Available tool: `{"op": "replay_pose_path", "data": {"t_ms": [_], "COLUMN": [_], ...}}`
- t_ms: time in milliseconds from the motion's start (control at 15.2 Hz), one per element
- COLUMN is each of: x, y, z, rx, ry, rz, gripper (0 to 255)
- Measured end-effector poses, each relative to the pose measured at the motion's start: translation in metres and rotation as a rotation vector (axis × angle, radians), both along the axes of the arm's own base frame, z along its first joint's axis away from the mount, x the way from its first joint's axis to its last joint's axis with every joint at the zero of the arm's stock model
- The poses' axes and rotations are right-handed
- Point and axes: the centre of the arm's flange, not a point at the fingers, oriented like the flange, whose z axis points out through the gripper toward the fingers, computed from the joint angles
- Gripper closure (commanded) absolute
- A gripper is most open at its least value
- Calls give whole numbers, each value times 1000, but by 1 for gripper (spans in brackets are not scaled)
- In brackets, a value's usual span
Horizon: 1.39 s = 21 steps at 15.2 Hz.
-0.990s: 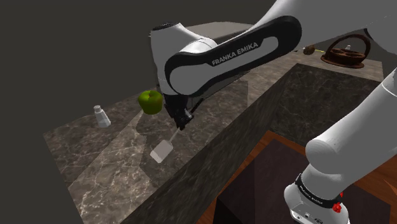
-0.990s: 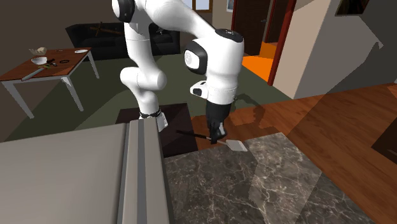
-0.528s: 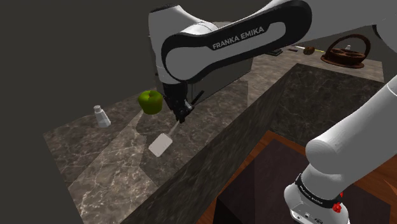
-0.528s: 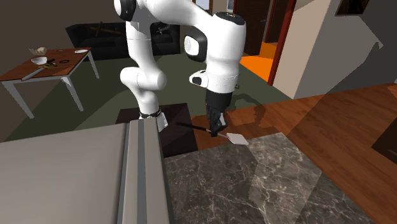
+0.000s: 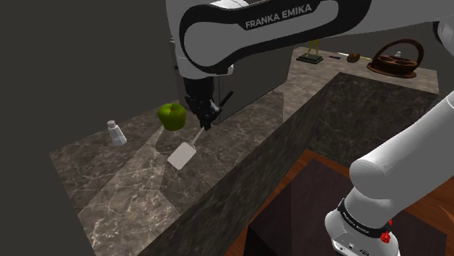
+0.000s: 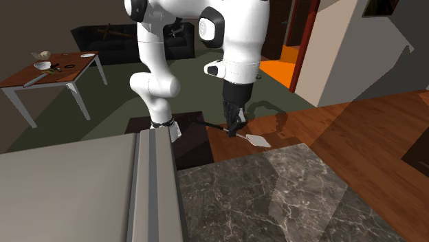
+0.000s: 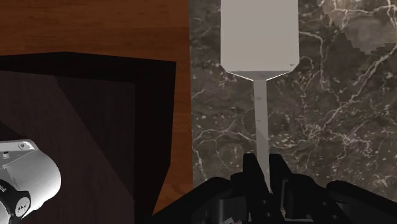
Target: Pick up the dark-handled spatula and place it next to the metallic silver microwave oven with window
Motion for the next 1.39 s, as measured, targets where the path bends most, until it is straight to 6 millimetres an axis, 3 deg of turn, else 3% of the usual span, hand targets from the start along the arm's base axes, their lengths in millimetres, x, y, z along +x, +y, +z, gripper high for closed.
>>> {"op": "replay_pose_path", "data": {"t_ms": [1386], "x": [-1], "y": [0], "z": [109], "rx": [0], "ry": [0], "rz": [0], "gripper": [255]}}
